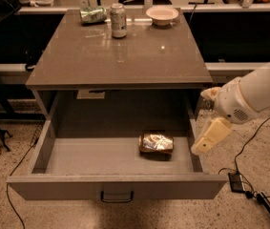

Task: Pick orange can from top drawer and place on counter

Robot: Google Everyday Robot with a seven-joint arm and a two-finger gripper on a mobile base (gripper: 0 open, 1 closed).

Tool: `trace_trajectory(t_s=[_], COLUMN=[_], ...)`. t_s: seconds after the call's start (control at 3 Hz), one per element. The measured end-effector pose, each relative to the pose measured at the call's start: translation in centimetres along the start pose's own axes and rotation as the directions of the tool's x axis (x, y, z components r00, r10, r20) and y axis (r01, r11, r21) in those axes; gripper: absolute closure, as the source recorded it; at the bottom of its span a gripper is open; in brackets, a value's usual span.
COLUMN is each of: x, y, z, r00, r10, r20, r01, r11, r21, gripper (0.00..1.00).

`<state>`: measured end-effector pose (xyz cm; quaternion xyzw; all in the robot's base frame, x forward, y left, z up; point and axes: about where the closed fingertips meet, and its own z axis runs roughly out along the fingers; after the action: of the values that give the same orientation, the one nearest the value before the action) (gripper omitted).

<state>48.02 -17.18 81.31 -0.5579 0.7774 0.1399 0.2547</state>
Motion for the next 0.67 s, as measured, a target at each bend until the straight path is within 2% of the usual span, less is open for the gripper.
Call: trace_trajectory(t_s=[0.33,0.67], x=[-1.7,-3.7], y=[0.1,0.2], z=[5.3,10.0], r00=[0.997,0.995], r10=[0.009,0.006], r20=[0.073,0.101], r01=[-0.008,-0.003], r11=[0.9998,0.9997], r21=[-0.019,-0.023], gripper=[0.00,0.00])
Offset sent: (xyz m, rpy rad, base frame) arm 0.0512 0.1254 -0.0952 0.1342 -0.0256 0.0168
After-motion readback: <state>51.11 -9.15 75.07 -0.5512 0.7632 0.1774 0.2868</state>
